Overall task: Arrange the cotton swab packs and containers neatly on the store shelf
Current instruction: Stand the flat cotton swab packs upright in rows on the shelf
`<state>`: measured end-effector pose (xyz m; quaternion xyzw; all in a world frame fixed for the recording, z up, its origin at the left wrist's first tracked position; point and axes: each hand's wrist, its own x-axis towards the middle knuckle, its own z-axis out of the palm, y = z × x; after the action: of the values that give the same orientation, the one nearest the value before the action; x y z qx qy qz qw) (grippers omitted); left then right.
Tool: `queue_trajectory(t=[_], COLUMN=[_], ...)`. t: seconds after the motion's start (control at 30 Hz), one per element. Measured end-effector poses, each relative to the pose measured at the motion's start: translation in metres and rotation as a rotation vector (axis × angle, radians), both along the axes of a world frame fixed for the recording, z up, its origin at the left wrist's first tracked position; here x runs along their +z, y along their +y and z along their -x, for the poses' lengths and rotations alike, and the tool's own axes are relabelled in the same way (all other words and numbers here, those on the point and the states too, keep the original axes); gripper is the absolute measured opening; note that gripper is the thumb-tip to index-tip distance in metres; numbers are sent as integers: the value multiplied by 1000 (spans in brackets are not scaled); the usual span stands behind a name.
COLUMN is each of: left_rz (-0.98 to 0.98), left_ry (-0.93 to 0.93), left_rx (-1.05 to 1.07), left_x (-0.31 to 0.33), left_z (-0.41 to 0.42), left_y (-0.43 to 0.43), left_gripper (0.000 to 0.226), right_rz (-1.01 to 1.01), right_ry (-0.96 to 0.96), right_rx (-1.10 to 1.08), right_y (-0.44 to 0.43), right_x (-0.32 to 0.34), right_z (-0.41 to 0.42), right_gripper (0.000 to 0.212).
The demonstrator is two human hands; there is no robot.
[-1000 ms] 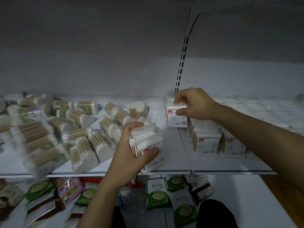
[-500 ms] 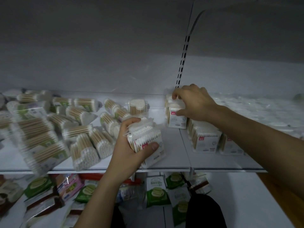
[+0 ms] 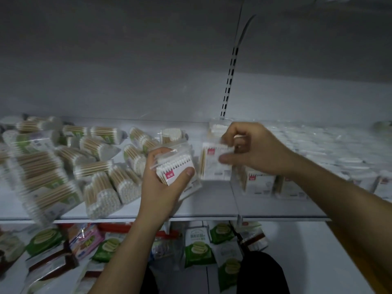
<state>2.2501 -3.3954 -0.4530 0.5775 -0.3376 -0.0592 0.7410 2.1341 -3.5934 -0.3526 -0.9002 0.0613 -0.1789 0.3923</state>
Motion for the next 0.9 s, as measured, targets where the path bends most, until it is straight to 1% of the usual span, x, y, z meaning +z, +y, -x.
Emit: queue_trajectory(t=[0.07, 0.13, 0.2, 0.3, 0.47, 0.57, 0.63, 0.7, 0.73, 0.77, 0.8, 0.83, 0.87, 0.9], left_rz=[-28, -49, -61, -68, -75, -52, -30, -17, -8, 2, 19, 28, 43, 55], left_ry=[-24, -43, -62, -85, -62, -41, 2, 30, 25, 11, -2, -19, -26, -43], left_rx=[20, 18, 11, 3, -5, -13, -21, -15, -10, 6, 13, 22, 33, 27], left_x=[-6, -9, -11, -14, -10, -10, -11, -11, -10, -9, -7, -5, 0, 3], left_z=[-1, 0, 1, 0, 0, -3, -5, -6, -4, -4, -3, -2, 0, 2], left_y=[0, 0, 0, 1, 1, 1, 2, 3, 4, 4, 5, 5, 5, 5], left_gripper=[46, 48, 48, 47, 45, 45, 43, 45, 48, 50, 52, 56, 65, 78], right_rz=[106, 238, 304, 451, 709, 800, 865, 957, 937, 827, 641, 440, 296, 236], right_ry=[-5, 51, 123, 180, 239, 291, 352, 359, 292, 203, 130, 104, 126, 156], right_rx=[-132, -213, -212, -205, -314, -330, -331, -337, -317, -256, -154, -42, 54, 114], right_y=[-17, -28, -31, -32, -35, -35, -31, -25, -18, -10, 2, 17, 34, 47], right_x=[8, 10, 5, -11, -16, -12, -9, -5, -3, -1, 1, 2, 0, -5], right_z=[-2, -9, -18, -31, -41, -47, -49, -47, -43, -38, -33, -27, -23, -21], right_gripper=[37, 45, 43, 32, 30, 28, 30, 40, 44, 46, 47, 51, 57, 64])
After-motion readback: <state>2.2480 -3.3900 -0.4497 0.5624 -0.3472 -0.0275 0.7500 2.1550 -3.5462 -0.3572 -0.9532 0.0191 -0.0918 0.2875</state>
